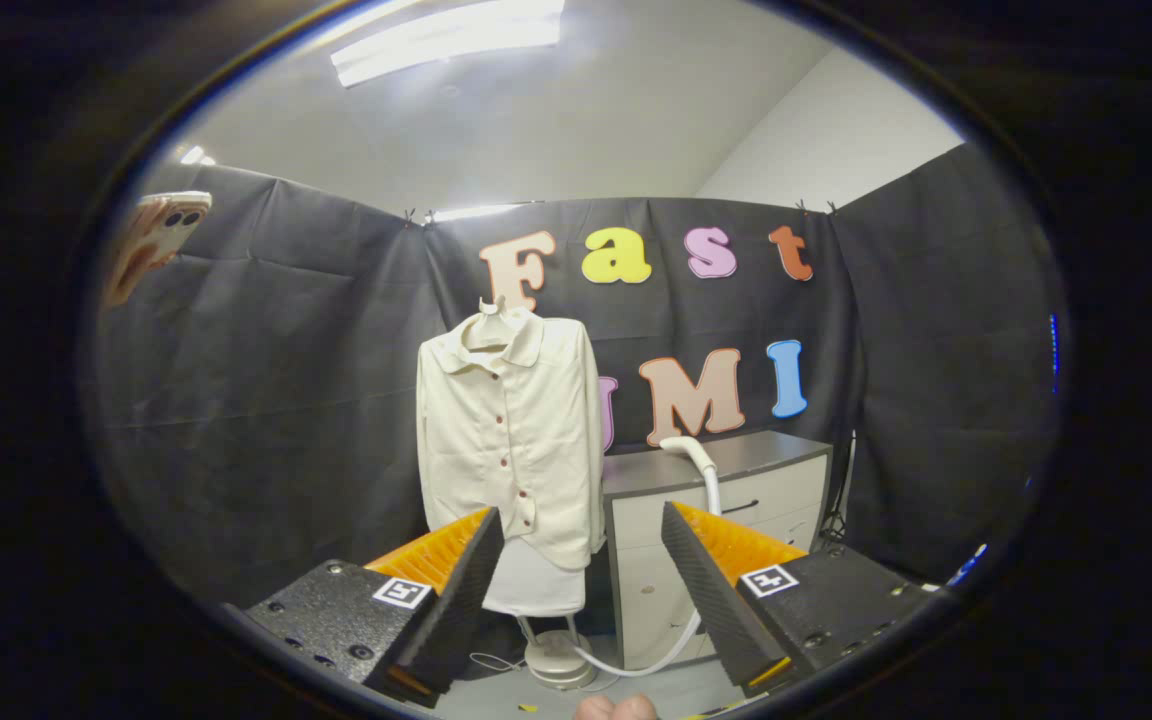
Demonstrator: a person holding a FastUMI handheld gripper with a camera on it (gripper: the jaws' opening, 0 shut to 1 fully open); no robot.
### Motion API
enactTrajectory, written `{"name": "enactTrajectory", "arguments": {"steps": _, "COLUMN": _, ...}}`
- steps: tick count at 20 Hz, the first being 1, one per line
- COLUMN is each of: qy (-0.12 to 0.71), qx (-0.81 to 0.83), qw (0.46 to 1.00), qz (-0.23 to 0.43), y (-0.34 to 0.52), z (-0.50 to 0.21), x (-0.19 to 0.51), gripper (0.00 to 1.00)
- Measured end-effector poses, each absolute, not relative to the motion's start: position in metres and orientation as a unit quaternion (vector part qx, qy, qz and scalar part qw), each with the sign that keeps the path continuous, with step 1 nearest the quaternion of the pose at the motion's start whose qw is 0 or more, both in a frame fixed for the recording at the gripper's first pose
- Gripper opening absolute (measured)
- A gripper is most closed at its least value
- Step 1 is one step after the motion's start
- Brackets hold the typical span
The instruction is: Iron the clothes twice with a garment steamer, once on the left side and once on the right side.
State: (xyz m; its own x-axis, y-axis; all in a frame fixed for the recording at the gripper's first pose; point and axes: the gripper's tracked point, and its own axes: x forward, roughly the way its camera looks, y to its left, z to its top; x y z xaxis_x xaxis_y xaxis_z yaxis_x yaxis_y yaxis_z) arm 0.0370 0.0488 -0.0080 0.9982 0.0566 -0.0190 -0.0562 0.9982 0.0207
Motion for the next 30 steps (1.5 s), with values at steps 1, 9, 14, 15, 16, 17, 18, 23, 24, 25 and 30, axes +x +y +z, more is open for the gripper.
{"name": "enactTrajectory", "arguments": {"steps": 1, "qy": 0.01, "qx": 0.009, "qw": 1.0, "qz": 0.026, "y": 0.051, "z": -0.009, "x": 0.04, "gripper": 0.96}}
{"name": "enactTrajectory", "arguments": {"steps": 9, "qy": 0.018, "qx": -0.016, "qw": 1.0, "qz": 0.004, "y": 0.06, "z": -0.025, "x": 0.074, "gripper": 0.97}}
{"name": "enactTrajectory", "arguments": {"steps": 14, "qy": 0.02, "qx": -0.028, "qw": 0.999, "qz": -0.003, "y": 0.047, "z": -0.027, "x": 0.108, "gripper": 0.97}}
{"name": "enactTrajectory", "arguments": {"steps": 15, "qy": 0.016, "qx": -0.035, "qw": 0.999, "qz": -0.002, "y": 0.042, "z": -0.026, "x": 0.118, "gripper": 0.97}}
{"name": "enactTrajectory", "arguments": {"steps": 16, "qy": 0.01, "qx": -0.041, "qw": 0.999, "qz": -0.002, "y": 0.035, "z": -0.025, "x": 0.131, "gripper": 0.97}}
{"name": "enactTrajectory", "arguments": {"steps": 17, "qy": 0.011, "qx": -0.044, "qw": 0.999, "qz": -0.002, "y": 0.026, "z": -0.028, "x": 0.144, "gripper": 0.97}}
{"name": "enactTrajectory", "arguments": {"steps": 18, "qy": 0.019, "qx": -0.039, "qw": 0.999, "qz": 0.0, "y": 0.02, "z": -0.032, "x": 0.157, "gripper": 0.97}}
{"name": "enactTrajectory", "arguments": {"steps": 23, "qy": 0.019, "qx": -0.03, "qw": 0.999, "qz": 0.007, "y": -0.02, "z": -0.035, "x": 0.221, "gripper": 0.97}}
{"name": "enactTrajectory", "arguments": {"steps": 24, "qy": 0.019, "qx": -0.034, "qw": 0.999, "qz": 0.007, "y": -0.029, "z": -0.035, "x": 0.234, "gripper": 0.97}}
{"name": "enactTrajectory", "arguments": {"steps": 25, "qy": 0.018, "qx": -0.034, "qw": 0.999, "qz": 0.008, "y": -0.038, "z": -0.036, "x": 0.246, "gripper": 0.97}}
{"name": "enactTrajectory", "arguments": {"steps": 30, "qy": 0.033, "qx": -0.033, "qw": 0.999, "qz": 0.011, "y": -0.074, "z": -0.051, "x": 0.303, "gripper": 0.97}}
